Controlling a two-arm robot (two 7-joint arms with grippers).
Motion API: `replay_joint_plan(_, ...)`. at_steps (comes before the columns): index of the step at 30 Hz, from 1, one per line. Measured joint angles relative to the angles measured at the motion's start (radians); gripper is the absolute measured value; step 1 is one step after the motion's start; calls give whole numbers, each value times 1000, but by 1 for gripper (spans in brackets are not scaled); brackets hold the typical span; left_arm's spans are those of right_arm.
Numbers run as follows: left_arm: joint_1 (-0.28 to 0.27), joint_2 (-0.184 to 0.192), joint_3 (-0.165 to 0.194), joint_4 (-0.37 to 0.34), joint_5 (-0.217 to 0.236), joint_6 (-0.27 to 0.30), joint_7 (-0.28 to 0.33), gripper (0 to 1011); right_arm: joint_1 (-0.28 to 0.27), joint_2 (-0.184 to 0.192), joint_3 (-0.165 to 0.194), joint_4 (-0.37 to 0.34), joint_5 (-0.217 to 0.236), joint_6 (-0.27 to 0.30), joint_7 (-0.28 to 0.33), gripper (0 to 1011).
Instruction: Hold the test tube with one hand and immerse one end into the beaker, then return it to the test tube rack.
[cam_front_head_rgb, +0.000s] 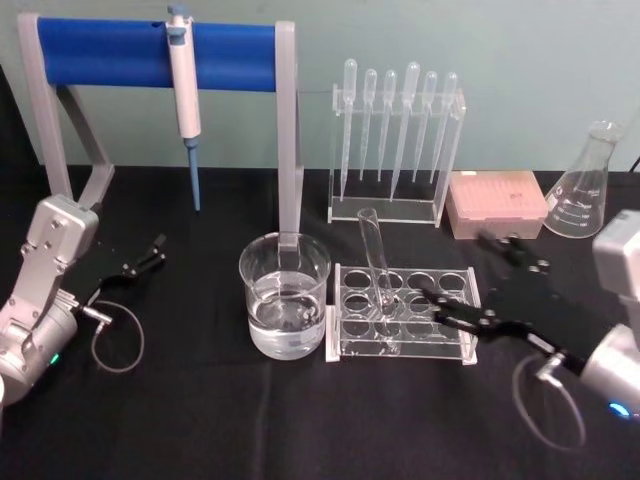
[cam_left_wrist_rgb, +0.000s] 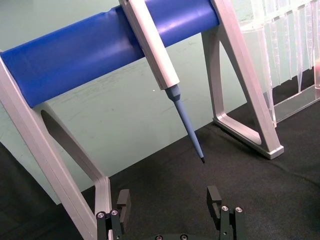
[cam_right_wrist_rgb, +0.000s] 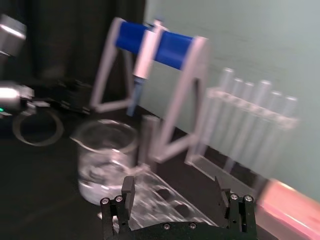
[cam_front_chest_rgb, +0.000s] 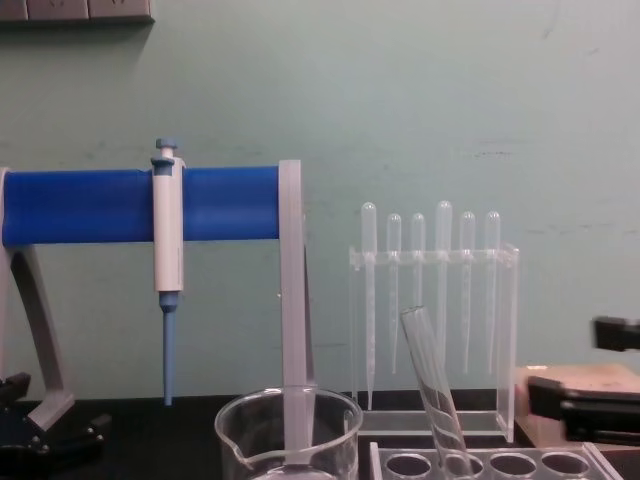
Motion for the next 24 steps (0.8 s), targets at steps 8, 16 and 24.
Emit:
replay_joint_plan(8,0,0,0,0,0,0,0,1000,122,-83,-67,81,33,79,132,1004)
replay_joint_plan(16,0,0,0,0,0,0,0,1000,219,-146,-98,170,26,184,184,1004)
replay_joint_plan(24,0,0,0,0,0,0,0,1000,304,-190,-124,227,13,268,230,1004)
